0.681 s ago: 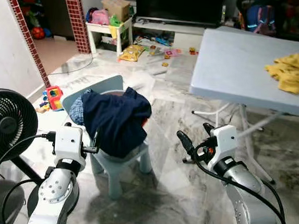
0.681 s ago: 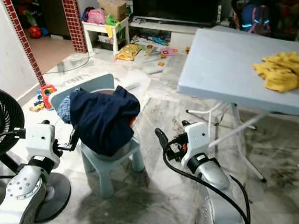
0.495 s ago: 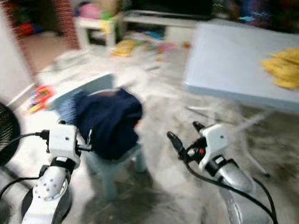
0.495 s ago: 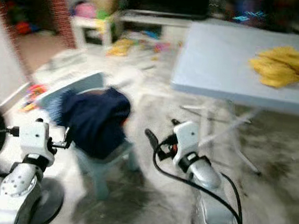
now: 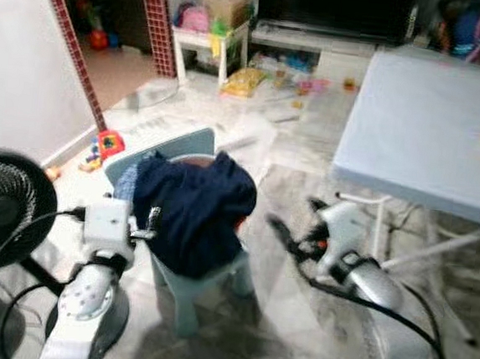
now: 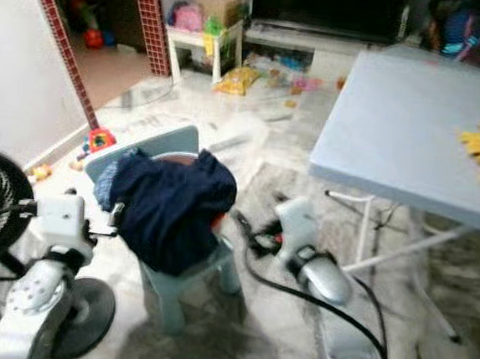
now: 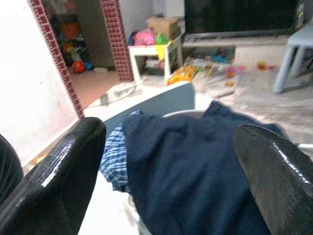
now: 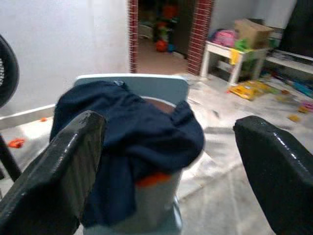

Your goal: Hang hanger

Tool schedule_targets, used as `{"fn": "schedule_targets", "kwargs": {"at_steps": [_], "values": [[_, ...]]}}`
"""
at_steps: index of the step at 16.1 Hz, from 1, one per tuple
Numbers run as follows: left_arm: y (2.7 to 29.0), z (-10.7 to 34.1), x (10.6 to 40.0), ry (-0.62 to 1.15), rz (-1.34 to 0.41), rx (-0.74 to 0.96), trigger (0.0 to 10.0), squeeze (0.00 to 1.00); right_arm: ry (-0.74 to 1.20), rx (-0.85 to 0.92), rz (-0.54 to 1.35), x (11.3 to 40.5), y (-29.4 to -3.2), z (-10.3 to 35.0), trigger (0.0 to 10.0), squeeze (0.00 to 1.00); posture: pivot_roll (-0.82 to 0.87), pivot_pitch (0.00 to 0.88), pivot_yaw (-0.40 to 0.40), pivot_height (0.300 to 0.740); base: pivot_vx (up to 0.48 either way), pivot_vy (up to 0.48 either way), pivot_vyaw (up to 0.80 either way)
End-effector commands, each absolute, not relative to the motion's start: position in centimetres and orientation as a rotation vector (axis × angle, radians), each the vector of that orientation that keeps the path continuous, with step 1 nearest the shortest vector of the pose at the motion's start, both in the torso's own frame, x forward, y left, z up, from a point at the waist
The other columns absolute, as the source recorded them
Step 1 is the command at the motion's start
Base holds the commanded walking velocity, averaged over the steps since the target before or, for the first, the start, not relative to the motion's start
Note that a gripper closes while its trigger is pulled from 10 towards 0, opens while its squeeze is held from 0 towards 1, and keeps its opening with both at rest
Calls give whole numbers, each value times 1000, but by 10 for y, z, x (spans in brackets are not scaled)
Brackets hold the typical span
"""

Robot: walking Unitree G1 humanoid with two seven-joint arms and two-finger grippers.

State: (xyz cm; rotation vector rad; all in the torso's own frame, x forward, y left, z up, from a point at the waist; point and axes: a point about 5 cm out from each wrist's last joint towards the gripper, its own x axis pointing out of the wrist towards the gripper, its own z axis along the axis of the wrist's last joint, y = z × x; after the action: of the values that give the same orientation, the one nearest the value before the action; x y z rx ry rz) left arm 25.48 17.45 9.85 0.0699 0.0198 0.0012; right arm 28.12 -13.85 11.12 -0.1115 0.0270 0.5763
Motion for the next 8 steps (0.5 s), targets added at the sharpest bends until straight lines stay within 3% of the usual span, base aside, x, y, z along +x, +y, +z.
{"fn": "schedule_targets", "kwargs": {"at_steps": [1,3,8], "values": [[170,102,256,6,-11,66,10000,0,18,-125,563,281,-144,114,10000,0,-48,0,47,740,364,0,769],[170,102,257,11,-11,65,10000,0,23,-128,567,281,-143,113,10000,0,-48,0,45,740,307,0,588],[169,102,259,11,-13,59,10000,0,34,-109,568,283,-142,111,10000,0,-48,0,42,740,282,0,0]]}}
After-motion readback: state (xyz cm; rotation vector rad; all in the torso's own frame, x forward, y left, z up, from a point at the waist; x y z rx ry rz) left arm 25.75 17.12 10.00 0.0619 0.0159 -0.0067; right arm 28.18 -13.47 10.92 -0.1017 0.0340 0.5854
